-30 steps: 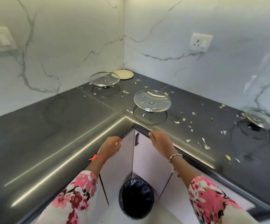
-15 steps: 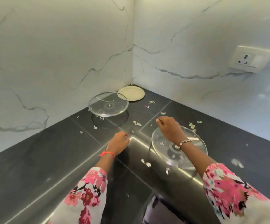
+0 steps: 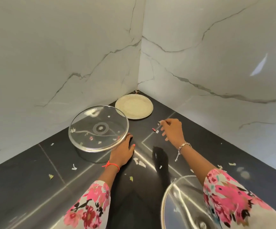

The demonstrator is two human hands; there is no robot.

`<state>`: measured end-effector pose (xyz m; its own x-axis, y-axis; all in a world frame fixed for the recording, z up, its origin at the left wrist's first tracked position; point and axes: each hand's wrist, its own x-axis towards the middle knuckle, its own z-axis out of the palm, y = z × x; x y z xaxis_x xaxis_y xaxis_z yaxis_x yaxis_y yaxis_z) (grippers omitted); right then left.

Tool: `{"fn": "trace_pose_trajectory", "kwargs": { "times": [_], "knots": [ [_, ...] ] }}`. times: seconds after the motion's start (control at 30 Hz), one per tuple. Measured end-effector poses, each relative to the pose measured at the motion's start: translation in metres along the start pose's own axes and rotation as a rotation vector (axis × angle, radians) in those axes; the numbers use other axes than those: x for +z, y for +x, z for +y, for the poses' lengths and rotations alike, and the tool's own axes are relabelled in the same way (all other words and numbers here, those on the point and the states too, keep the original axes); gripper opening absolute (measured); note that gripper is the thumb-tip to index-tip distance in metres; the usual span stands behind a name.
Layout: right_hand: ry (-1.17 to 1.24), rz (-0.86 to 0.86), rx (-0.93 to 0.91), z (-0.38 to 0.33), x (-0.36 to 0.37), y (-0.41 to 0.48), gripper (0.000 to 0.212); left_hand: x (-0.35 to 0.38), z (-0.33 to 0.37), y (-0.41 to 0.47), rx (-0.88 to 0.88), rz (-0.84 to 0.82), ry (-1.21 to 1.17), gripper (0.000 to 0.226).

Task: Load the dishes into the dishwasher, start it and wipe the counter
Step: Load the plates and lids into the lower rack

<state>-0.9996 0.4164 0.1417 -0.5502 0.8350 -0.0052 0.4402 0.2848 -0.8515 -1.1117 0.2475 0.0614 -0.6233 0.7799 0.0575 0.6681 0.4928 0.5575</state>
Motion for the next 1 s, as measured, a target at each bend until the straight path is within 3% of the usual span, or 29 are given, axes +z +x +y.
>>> {"fn": "trace_pose_trajectory", "kwargs": {
  "times": [0.17,0.33,0.47,0.67,0.77,0.87,1.0],
  "knots": [
    [0.078,-0.185,0.231,0.006,0.016,0.057,0.027,0.015,-0.007,0.008,-0.052,0.029,0.104,0.057],
    [0.207,-0.273,0.409,0.004,0.041,0.095,0.044,0.013,-0.004,0.006,-0.021,0.072,0.166,0.075],
    [0.279,-0.191,0.458,0.0,0.062,0.103,0.033,0.012,-0.004,0.006,-0.032,0.073,0.184,0.065],
    [0.15,-0.056,0.427,-0.004,0.081,0.106,0.024,0.013,-0.004,0.006,-0.068,0.068,0.161,0.06],
    [0.341,-0.047,0.493,-0.01,0.074,0.102,0.032,0.015,-0.007,0.007,-0.089,0.048,0.154,0.061],
    [0.627,0.059,0.613,-0.01,0.062,0.099,0.022,0.016,-0.009,0.006,-0.104,0.047,0.146,0.061],
    [0.766,0.077,0.682,-0.001,0.038,0.094,0.04,0.014,-0.006,0.005,-0.097,0.05,0.149,0.065]
  ]
}}
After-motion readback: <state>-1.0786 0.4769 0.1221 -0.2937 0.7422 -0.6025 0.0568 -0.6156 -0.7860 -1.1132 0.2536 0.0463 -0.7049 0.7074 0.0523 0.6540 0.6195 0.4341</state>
